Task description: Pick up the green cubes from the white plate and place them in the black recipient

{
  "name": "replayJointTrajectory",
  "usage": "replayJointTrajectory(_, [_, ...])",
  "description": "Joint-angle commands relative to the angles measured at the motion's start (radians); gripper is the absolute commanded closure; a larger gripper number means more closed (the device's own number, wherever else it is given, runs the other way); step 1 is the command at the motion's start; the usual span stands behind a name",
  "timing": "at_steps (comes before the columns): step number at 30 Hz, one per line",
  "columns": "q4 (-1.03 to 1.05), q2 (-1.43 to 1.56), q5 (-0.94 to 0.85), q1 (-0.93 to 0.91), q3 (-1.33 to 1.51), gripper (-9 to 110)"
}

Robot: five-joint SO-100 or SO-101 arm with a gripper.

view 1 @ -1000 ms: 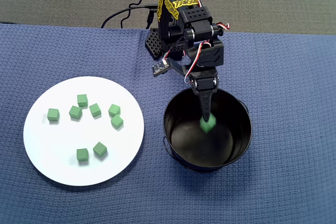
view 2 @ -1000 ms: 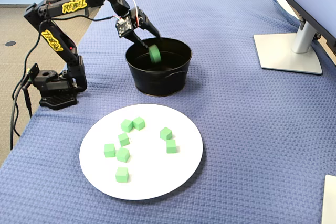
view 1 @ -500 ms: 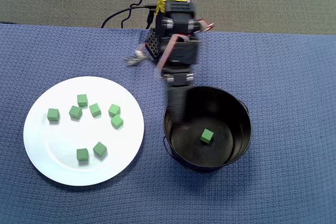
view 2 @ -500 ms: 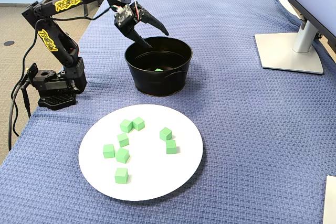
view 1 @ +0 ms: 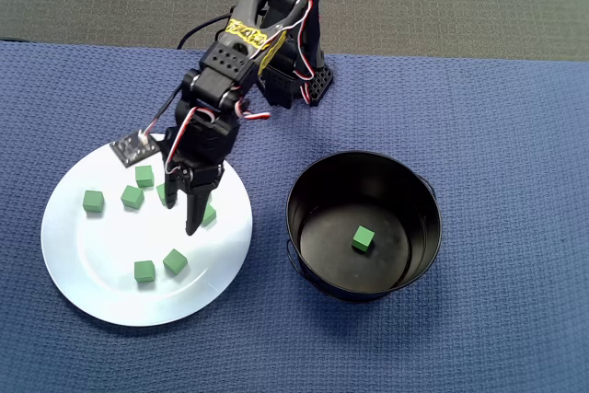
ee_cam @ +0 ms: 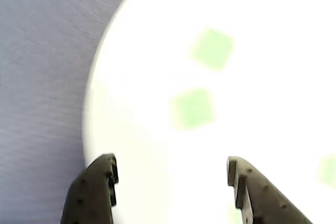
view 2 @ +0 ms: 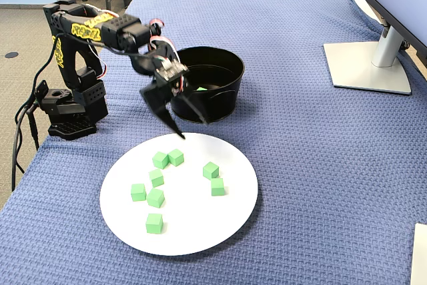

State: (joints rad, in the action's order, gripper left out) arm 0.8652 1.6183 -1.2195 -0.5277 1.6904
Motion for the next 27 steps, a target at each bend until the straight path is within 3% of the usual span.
replayJointTrajectory(1, [-0.075,-0.057,-0.14,-0.049,-0.025,83])
replayJointTrajectory(10, [-0.069,-0.275,-0.129,-0.078,-0.227,84])
replayJointTrajectory(27, [-0.051,-0.341,-0.072,0.012,-0.278,82])
